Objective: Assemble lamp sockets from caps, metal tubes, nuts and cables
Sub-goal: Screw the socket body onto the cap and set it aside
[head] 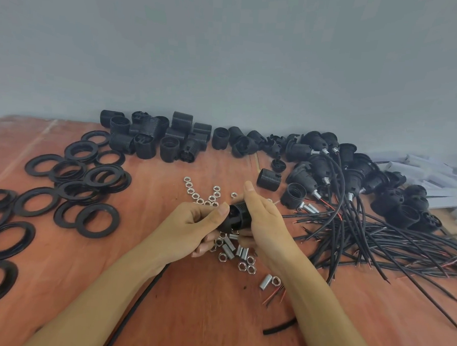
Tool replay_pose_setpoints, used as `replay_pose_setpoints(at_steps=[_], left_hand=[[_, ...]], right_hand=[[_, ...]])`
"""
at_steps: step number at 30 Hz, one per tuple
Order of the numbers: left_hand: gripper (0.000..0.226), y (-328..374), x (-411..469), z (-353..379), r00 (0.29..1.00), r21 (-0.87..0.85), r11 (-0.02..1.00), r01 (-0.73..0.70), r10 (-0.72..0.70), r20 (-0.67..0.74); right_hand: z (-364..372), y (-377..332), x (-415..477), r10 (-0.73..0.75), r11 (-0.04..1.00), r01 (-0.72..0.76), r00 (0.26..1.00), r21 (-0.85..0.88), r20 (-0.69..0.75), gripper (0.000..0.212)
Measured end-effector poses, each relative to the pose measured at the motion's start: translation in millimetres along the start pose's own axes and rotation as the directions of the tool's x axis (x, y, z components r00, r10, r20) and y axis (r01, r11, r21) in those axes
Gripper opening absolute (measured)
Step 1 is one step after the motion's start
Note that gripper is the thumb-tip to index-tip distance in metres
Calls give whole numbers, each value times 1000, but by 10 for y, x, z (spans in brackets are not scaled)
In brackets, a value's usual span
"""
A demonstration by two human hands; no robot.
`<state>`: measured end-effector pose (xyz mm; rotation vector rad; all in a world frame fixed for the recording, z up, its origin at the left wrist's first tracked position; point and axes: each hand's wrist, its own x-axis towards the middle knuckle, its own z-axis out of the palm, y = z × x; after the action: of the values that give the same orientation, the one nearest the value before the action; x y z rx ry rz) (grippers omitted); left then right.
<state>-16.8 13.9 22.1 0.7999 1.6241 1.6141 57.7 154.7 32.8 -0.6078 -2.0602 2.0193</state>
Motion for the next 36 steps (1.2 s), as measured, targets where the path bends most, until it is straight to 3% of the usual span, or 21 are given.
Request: replay_pose_setpoints(at_steps=[11,17,20,23,27,32,34,36], left_hand=[[44,-58,26,24,999,-78,996,53,-54,-9],[38,-50,18,34,1000,-8,1000,19,-19,-14],[42,-73,18,16,1000,50,999,-9,11,-27],[33,-74,13,22,996,123,991,-55,62,-58],[32,-81,23,6,988,149,983,-108,122,-91],[24,-102,13,60,944,386,885,-261,318,-90],[33,-99,6,75,908,499,813,-301,404,-109],[45,-86,0,67,879,601,735,-314,464,-109]], right_hand=[[1,30,21,1,997,-6,998,-81,-65,50],[23,18,29,-121,976,99,987,-194,-103,59],[53,23,22,-213,948,173,969,-265,-128,53],[82,57,33,-285,911,226,949,-346,-131,41],[59,81,38,-241,951,224,969,-211,-57,43],[18,72,19,-130,992,128,989,-21,-67,20],[10,65,29,-146,987,140,985,-72,-87,16],[15,57,27,-244,956,221,964,-194,-103,27]])
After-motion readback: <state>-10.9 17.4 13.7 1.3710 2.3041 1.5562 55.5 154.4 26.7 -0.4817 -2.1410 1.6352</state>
